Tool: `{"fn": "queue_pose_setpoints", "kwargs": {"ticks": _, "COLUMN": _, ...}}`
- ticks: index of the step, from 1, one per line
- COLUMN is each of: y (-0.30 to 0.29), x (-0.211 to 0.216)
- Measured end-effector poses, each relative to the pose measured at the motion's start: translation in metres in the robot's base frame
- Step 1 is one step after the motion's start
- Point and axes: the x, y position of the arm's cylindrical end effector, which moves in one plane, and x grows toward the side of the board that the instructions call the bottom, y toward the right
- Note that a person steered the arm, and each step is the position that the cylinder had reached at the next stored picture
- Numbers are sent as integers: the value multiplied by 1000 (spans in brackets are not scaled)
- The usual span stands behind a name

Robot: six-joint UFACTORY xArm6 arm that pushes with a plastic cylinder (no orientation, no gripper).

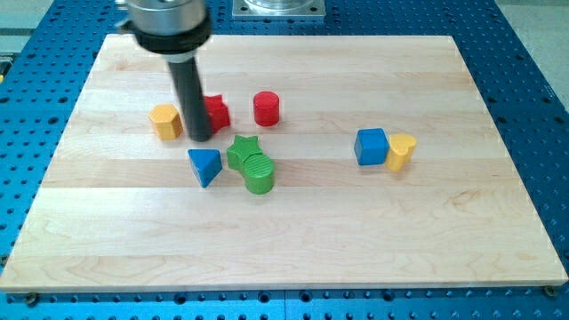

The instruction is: Slightly push the yellow heart towards the bottom

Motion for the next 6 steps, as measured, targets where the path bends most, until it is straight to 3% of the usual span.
{"fn": "queue_pose_setpoints", "kwargs": {"ticks": 2, "y": 230, "x": 0}}
{"fn": "queue_pose_setpoints", "kwargs": {"ticks": 3, "y": 304, "x": 2}}
{"fn": "queue_pose_setpoints", "kwargs": {"ticks": 4, "y": 261, "x": 32}}
{"fn": "queue_pose_setpoints", "kwargs": {"ticks": 6, "y": 263, "x": 33}}
